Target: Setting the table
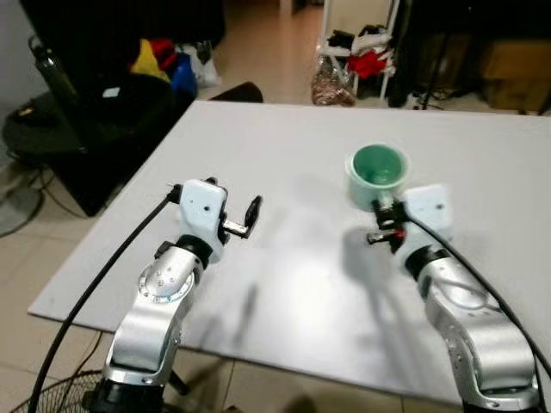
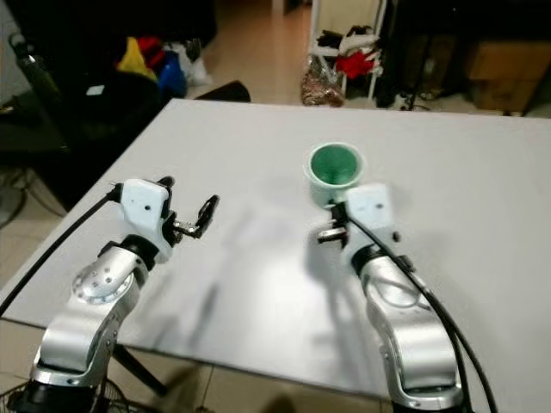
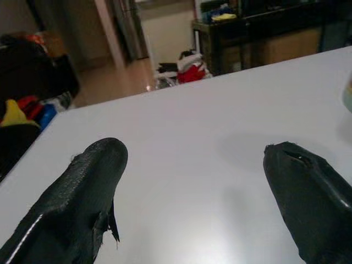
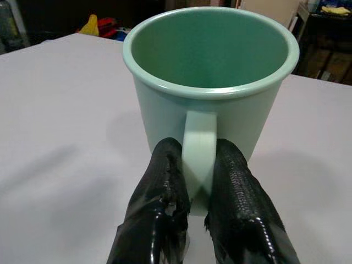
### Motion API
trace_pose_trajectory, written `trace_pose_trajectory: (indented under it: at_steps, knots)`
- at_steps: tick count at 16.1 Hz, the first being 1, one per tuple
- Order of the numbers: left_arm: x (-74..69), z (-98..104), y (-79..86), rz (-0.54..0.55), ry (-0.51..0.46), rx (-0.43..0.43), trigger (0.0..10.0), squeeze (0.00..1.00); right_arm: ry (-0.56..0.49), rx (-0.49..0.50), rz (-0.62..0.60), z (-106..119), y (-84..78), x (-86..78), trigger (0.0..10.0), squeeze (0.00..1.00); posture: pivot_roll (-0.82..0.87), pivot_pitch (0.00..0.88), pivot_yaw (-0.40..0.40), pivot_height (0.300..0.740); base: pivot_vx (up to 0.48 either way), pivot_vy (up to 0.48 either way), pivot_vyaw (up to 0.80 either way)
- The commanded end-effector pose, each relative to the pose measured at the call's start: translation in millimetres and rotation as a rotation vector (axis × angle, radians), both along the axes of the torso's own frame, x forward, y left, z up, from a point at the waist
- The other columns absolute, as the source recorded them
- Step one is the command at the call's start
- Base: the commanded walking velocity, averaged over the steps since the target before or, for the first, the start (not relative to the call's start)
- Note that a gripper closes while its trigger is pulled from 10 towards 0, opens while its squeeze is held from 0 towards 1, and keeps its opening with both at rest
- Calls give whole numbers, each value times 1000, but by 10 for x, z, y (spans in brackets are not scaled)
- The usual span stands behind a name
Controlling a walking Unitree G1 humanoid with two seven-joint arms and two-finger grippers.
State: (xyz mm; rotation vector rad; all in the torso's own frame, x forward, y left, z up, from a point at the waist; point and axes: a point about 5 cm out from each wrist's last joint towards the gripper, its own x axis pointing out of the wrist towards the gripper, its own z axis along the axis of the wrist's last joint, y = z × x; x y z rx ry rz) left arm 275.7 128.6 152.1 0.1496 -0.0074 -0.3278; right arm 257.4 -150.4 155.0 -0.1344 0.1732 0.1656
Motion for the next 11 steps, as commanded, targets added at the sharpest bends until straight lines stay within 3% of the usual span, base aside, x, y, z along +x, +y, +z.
trace_pose_trajectory:
  at_steps: [1, 5, 11]
  knots:
    - [1, 22, 88, 20, -6, 12, 10000, 0, -16, 12, 33, 41, 100, 12, 10000, 0, 52, 0, 68, 740, 0, 0, 0]
    - [-56, -6, -14, -112, 26, 19, 10000, 0, 39, 42, 10, -31, 63, 56, 10000, 0, 48, 0, 76, 740, 0, 0, 0]
    - [-104, -13, -45, -269, 67, 34, 10000, 0, 63, 80, 243, -35, 209, 444, 10000, 0, 50, 0, 100, 740, 0, 0, 0]
